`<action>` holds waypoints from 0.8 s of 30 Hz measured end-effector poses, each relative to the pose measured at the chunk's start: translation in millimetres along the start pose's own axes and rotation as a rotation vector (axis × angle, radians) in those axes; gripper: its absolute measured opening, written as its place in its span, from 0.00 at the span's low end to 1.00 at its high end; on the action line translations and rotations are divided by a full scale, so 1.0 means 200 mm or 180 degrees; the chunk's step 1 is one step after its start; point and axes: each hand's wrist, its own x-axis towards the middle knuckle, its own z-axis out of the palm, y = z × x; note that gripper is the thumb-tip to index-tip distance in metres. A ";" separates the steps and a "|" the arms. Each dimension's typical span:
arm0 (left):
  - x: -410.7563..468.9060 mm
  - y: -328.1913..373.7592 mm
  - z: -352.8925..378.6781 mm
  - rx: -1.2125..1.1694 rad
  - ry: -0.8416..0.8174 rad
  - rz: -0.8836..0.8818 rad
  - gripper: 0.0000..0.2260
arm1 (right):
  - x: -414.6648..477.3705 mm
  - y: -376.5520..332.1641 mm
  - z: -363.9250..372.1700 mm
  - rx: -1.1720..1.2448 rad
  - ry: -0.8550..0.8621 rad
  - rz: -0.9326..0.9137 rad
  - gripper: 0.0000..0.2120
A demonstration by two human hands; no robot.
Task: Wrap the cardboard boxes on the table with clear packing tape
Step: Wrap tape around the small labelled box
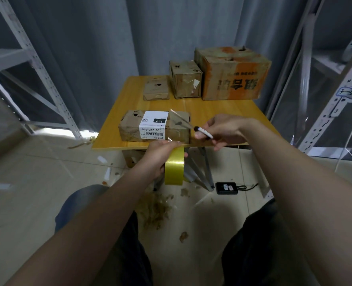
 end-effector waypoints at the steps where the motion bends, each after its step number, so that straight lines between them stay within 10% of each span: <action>1: 0.00 0.00 0.00 -0.0012 -0.0003 -0.0002 0.09 | -0.01 0.01 -0.01 -0.0161 -0.0233 0.0157 0.29; 24: -0.04 0.00 -0.02 -0.0047 -0.0069 -0.0046 0.11 | 0.00 0.14 -0.11 -0.0851 -0.0302 0.0972 0.16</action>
